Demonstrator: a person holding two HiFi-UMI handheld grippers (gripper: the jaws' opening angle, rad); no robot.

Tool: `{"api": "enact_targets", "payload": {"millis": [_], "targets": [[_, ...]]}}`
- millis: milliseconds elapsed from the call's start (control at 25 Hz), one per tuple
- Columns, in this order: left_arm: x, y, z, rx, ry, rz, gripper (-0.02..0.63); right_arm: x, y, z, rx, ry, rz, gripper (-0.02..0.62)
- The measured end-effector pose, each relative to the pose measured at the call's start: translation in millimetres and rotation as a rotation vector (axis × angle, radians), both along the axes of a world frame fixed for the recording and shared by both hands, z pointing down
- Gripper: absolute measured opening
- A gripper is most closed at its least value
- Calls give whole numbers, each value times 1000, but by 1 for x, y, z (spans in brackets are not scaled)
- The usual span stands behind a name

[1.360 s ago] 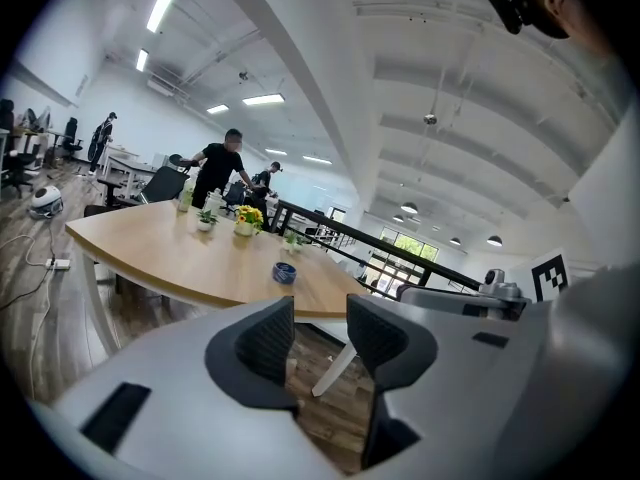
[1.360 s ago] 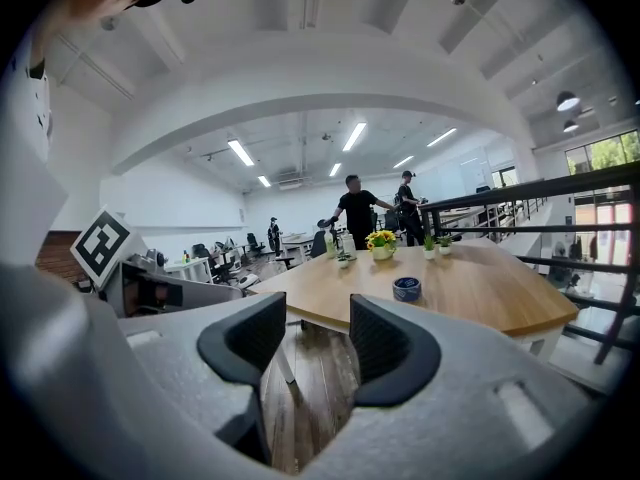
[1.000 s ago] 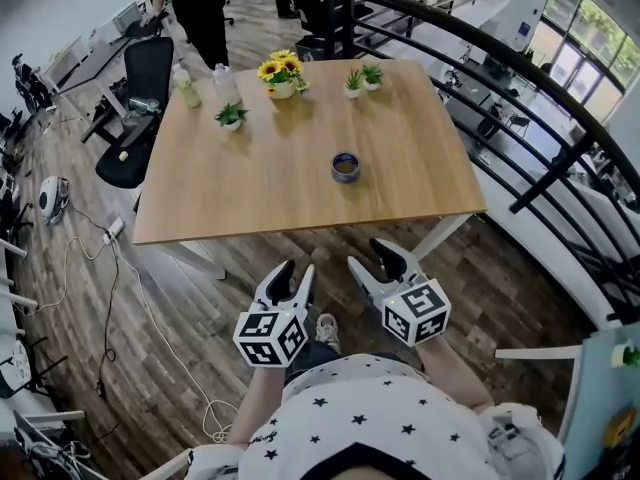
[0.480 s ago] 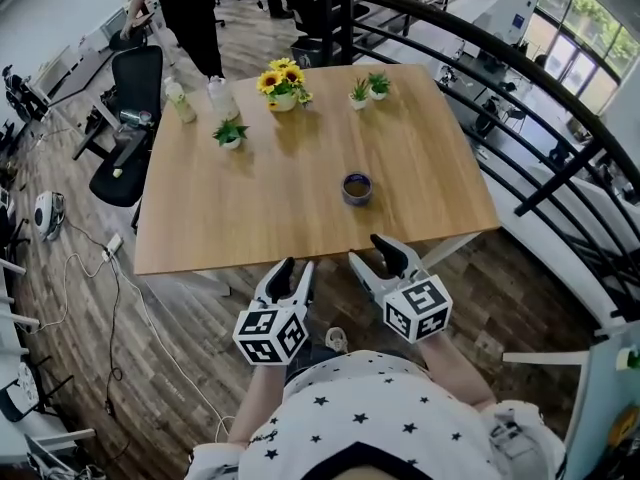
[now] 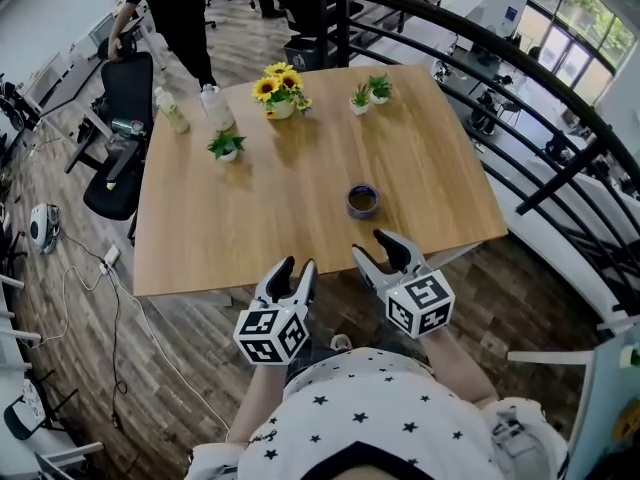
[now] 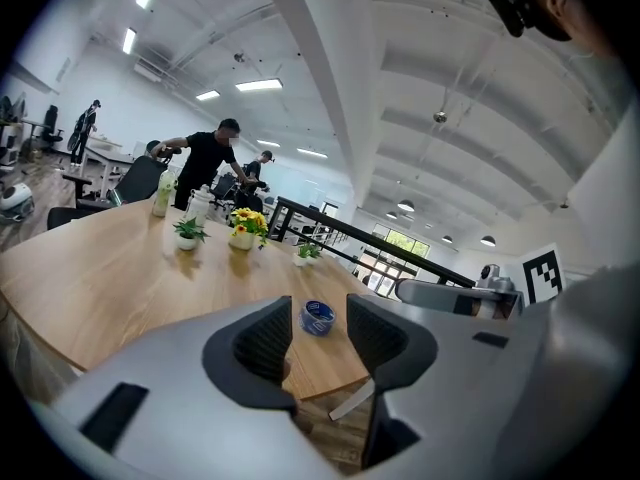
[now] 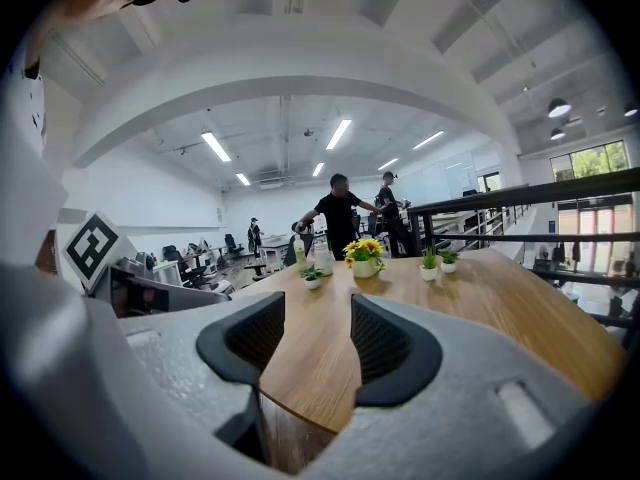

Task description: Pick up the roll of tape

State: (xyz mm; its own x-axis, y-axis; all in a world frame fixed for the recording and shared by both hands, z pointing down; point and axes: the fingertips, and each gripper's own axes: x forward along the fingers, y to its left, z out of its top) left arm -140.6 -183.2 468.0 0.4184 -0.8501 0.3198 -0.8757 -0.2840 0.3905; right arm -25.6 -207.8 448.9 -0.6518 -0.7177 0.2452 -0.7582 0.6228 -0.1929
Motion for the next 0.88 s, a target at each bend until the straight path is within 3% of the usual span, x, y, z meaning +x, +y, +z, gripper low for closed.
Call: {"api": "enact_targets", "payload": {"millis": [880], "targets": [[9,-86,24,-63,49,-19,157,40,-122,62,-91,119,90,190]]}}
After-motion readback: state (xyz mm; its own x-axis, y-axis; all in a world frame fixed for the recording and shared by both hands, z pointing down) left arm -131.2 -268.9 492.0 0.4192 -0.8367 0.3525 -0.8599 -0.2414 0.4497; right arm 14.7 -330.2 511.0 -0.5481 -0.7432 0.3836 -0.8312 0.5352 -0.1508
